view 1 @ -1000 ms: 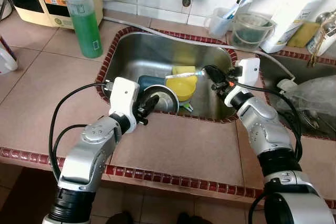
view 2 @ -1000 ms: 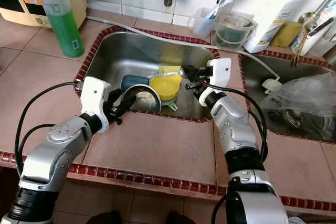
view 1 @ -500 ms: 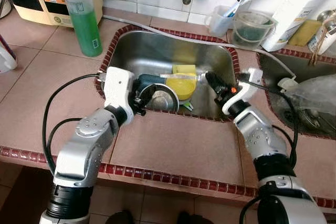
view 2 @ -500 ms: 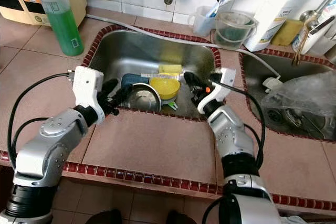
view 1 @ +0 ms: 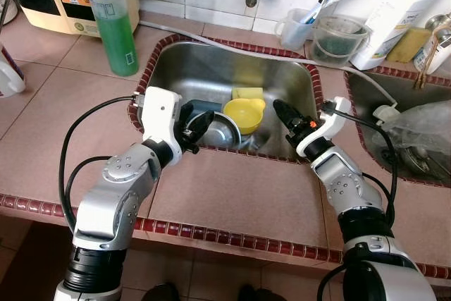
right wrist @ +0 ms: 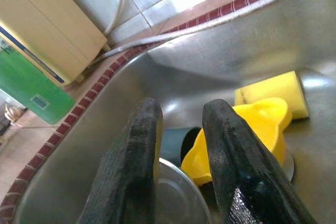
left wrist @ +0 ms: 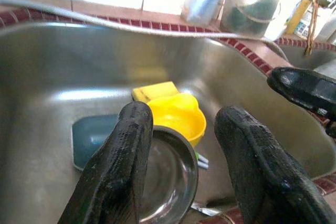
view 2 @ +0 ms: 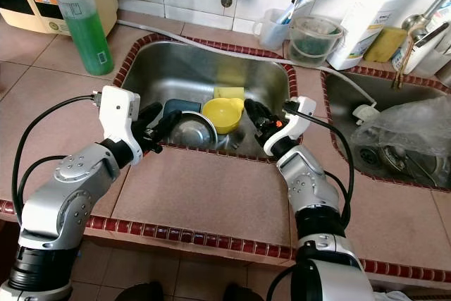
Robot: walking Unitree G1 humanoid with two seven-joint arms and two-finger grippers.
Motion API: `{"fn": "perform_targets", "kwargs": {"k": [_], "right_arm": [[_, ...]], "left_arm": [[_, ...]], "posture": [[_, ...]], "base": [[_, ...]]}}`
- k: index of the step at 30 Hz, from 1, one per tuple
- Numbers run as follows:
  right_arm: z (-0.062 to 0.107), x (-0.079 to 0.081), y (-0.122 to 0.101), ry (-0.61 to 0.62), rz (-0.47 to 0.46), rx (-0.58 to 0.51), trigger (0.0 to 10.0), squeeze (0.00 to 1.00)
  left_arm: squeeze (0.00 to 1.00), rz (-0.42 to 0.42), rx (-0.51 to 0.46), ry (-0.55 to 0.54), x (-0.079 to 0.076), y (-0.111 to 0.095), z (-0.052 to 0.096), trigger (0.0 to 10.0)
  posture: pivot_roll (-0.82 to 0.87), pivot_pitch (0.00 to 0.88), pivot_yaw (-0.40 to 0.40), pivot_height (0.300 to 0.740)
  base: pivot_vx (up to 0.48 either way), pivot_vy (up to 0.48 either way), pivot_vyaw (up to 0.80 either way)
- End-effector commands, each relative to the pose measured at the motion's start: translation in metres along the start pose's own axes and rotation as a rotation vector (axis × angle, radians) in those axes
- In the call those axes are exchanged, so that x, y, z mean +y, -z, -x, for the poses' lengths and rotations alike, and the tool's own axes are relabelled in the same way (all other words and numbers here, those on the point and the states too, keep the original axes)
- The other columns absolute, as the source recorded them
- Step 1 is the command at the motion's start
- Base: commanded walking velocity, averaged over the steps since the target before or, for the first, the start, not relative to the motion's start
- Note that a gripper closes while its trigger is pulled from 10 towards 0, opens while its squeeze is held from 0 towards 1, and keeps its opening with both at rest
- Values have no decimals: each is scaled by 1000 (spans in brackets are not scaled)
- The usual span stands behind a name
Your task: Kitchen organization
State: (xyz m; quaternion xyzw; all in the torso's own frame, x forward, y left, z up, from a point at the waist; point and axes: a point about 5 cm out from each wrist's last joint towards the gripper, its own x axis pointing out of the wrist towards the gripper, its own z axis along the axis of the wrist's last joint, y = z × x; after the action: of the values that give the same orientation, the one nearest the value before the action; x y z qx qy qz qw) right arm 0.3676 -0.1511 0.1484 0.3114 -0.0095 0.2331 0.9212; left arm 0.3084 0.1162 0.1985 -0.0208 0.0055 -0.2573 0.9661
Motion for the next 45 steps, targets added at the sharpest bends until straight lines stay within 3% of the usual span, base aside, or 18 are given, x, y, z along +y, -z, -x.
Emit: {"fn": "perform_targets", "kwargs": {"k": [1, 13, 16, 26, 29, 34, 38, 45], "right_arm": [[1, -2, -5, -4, -19, -22, 10000, 1000], [2, 6, -6, -16, 42, -63, 10000, 1000], [4, 11, -4, 11, 151, -85, 10000, 1000], [14, 19, 1, 59, 351, -140, 10000, 1000], [20, 22, 0, 83, 426, -166, 10000, 1000], [24, 23, -2, 111, 479, -190, 10000, 1000], [30, 30, -1, 147, 600, -224, 10000, 1000], [32, 37, 12, 160, 644, -210, 10000, 1000]], "left_arm": [[0, -21, -32, 6, -4, -5, -3, 10000], [0, -41, -103, -46, 0, -1, -5, 10000], [0, -47, -146, -84, 3, 1, -11, 10000], [0, -59, -153, -140, 11, 15, -21, 10000], [0, -10, -170, -136, 13, 20, -20, 10000], [0, -7, -178, -144, 14, 25, -18, 10000], [0, -1, -184, -176, 19, 36, -10, 10000], [0, -3, -136, -221, 28, 46, -1, 10000]], "posture": [[140, 114, -116, 740], [113, 21, -101, 740], [91, 0, -81, 740], [61, 0, -57, 740], [53, 0, -50, 740], [53, 0, -46, 740], [64, 0, -54, 740], [66, 0, -61, 740]], "base": [[0, 0, 0], [0, 0, 0], [0, 0, 0], [0, 0, 0], [0, 0, 0], [0, 0, 0], [0, 0, 0], [0, 0, 0]]}}
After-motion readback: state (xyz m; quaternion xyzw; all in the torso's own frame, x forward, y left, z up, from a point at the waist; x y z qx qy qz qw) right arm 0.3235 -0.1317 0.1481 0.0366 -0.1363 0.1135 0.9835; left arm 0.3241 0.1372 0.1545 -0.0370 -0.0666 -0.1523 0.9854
